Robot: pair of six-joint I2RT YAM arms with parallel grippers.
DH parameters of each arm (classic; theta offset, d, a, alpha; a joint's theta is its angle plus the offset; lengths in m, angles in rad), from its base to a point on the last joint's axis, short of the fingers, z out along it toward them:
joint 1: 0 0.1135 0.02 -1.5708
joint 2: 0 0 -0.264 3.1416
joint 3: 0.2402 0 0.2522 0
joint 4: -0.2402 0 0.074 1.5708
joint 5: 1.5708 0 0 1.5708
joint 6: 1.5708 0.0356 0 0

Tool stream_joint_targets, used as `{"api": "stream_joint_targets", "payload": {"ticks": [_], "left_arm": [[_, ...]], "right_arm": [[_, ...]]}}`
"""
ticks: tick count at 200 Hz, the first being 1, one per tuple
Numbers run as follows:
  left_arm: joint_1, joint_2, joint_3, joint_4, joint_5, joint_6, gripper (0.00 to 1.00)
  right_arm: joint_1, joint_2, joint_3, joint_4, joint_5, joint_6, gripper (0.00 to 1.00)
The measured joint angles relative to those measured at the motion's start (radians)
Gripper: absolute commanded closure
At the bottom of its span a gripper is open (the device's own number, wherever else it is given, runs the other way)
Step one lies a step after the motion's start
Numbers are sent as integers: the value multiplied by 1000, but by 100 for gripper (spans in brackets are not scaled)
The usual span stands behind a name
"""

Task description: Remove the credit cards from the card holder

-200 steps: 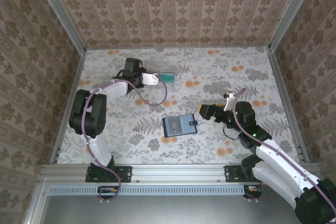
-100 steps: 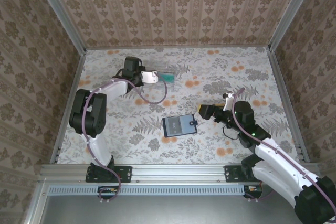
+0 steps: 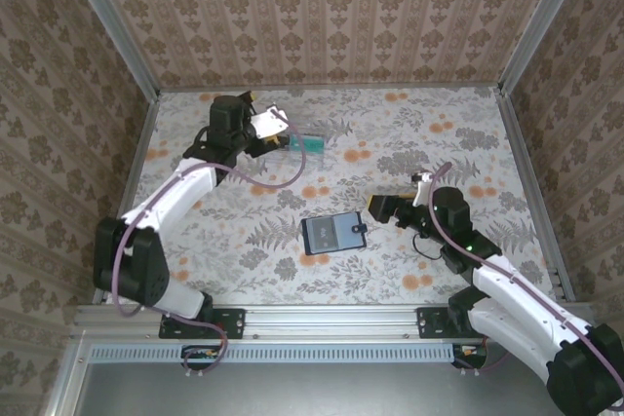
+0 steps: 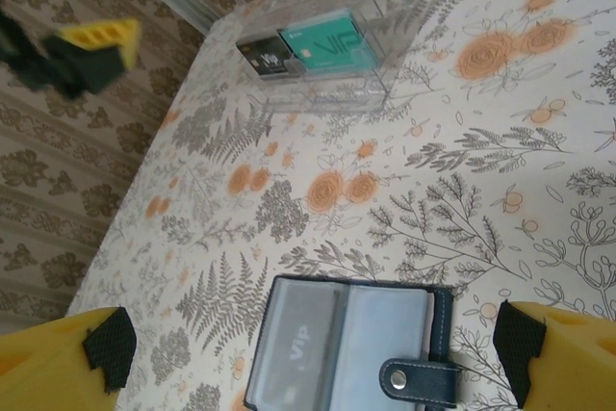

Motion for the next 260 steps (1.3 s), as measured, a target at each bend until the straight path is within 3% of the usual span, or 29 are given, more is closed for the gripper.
{"api": "stream_joint_targets", "payload": {"ticks": [63,78,100,143,189,221,250,260], "left_arm": [[13,-178,15,-242,-58,-690,0],[34,-251,-57,-254,-35,-828,0],[47,-357,-196,-253,9,-1010,8],[3,-472,-444,-246,71,-1357,18],[-174,-527,-615,-215,40,-1537,19],[-180,-527,-624,-207,-2,-1565,18],[-180,-527,-617,-208,-27,-1566,14],[-180,-527,-613,-208,-33,-1566,12]], "right_arm": [[166,210,139,-119,28,-85,25],[200,251,158,-134,39,-97,26],[219,297,168,-158,61,-109,28],[229,399,183,-182,83,-119,34],[245,477,201,-187,84,-118,35],[248,494,246,-210,125,-115,37],[243,566,405,-251,200,-114,53],[234,621,498,-266,226,-108,54]]}}
